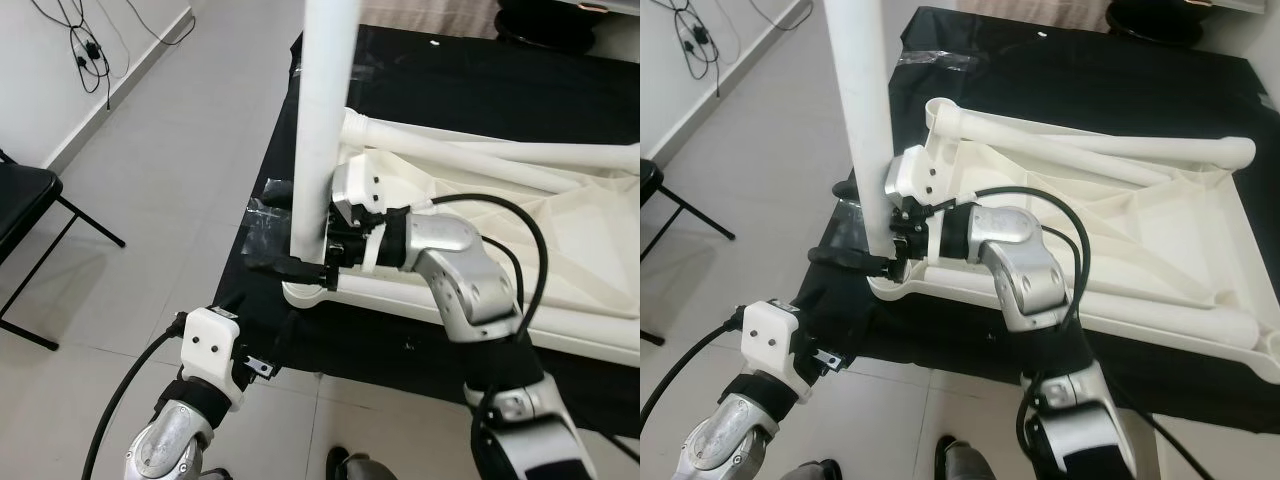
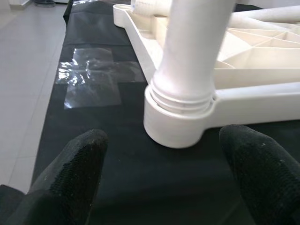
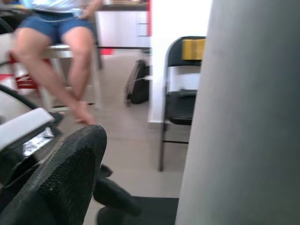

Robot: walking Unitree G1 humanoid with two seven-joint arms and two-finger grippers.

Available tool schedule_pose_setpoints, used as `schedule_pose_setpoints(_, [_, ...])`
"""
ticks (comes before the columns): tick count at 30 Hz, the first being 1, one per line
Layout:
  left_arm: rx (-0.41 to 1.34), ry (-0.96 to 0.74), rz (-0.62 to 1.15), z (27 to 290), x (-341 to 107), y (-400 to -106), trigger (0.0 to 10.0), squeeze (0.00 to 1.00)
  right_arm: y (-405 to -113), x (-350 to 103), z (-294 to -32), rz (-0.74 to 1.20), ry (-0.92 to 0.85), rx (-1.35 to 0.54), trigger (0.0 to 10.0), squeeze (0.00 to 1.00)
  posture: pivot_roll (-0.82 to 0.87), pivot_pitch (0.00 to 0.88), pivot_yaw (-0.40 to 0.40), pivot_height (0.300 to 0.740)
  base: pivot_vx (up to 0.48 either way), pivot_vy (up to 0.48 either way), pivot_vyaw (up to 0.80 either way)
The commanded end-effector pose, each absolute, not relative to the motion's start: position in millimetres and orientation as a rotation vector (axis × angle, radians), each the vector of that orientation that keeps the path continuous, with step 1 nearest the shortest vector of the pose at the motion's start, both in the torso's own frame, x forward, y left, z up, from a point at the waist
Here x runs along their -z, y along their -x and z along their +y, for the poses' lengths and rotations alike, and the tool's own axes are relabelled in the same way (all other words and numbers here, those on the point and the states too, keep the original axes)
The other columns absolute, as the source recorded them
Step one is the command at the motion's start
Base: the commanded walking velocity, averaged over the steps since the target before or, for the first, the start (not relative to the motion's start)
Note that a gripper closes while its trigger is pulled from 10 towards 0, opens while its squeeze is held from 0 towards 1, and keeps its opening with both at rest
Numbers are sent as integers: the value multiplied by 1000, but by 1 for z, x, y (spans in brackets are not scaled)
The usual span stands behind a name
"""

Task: Building children table

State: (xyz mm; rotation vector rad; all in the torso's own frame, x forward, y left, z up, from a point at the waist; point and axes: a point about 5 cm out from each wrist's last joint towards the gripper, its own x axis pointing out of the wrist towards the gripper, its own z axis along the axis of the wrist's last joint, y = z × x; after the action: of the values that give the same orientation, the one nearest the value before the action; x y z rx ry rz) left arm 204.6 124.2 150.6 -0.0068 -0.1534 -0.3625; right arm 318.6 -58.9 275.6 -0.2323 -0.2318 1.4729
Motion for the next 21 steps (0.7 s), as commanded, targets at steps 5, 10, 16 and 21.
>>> schedule_pose_setpoints(5, [368, 8, -143, 122, -150, -195, 10000, 0, -321, -288, -64, -263, 206, -1632, 10000, 0, 117, 259, -93, 740, 0, 0, 0])
schedule_pose_setpoints(10, [371, 10, -137, 121, -151, -191, 10000, 0, -322, -289, -69, -239, 177, -1734, 0, 0, 120, 272, -89, 740, 0, 0, 0])
schedule_pose_setpoints(16, [373, 12, -134, 121, -152, -190, 10000, 0, -326, -290, -71, -226, 189, -1812, 0, 0, 122, 277, -88, 740, 0, 0, 0])
schedule_pose_setpoints(21, [371, 12, -132, 122, -153, -189, 10000, 0, -328, -288, -74, -206, 208, -1835, 0, 0, 115, 283, -88, 740, 0, 0, 0])
